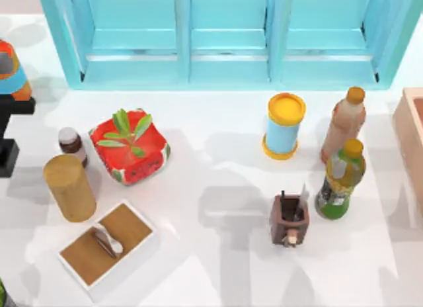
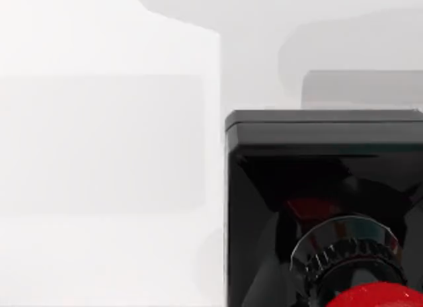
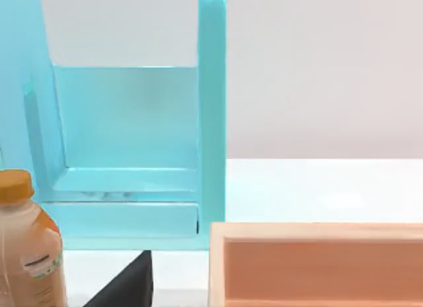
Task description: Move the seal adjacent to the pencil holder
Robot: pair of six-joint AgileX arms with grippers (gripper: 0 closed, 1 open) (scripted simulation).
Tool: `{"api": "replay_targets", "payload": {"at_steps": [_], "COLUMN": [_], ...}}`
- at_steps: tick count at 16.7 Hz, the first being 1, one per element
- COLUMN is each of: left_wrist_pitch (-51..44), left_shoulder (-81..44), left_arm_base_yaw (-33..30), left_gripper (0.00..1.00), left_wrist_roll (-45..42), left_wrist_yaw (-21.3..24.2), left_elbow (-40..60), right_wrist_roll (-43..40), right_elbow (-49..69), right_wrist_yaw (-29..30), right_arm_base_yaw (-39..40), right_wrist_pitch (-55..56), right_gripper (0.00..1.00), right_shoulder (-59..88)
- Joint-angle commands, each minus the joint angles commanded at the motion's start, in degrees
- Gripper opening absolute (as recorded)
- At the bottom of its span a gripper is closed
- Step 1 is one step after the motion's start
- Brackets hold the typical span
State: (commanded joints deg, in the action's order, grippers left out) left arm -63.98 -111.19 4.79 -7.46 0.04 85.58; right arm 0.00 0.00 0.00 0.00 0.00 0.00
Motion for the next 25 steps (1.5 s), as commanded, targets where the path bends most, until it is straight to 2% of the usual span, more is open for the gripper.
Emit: {"api": "replay_targets", "payload": {"at_steps": [4, 7, 13, 16, 20, 25], "left_wrist_pitch": [-14.33, -19.72, -20.06, -16.70, -11.67, -11.13], "left_shoulder": [2.25, 4.02, 4.14, 4.63, 2.99, -3.35], "left_arm_base_yaw": [-9.36, -14.08, -14.54, -18.25, -30.97, -49.16], "left_gripper": [0.00, 0.00, 0.00, 0.00, 0.00, 0.00], "left_wrist_roll": [10.11, 15.14, 15.73, 19.68, 32.23, 49.15], "left_wrist_yaw": [0.04, 0.01, -0.06, -2.55, -5.43, -3.03], "left_elbow": [10.10, 15.03, 15.61, 18.37, 22.24, 22.41], "right_wrist_roll": [0.00, 0.00, 0.00, 0.00, 0.00, 0.00], "right_elbow": [0.00, 0.00, 0.00, 0.00, 0.00, 0.00], "right_wrist_yaw": [0.00, 0.00, 0.00, 0.00, 0.00, 0.00], "right_arm_base_yaw": [0.00, 0.00, 0.00, 0.00, 0.00, 0.00], "right_wrist_pitch": [0.00, 0.00, 0.00, 0.00, 0.00, 0.00], "right_gripper": [1.00, 1.00, 1.00, 1.00, 1.00, 1.00], "right_shoulder": [0.00, 0.00, 0.00, 0.00, 0.00, 0.00]}}
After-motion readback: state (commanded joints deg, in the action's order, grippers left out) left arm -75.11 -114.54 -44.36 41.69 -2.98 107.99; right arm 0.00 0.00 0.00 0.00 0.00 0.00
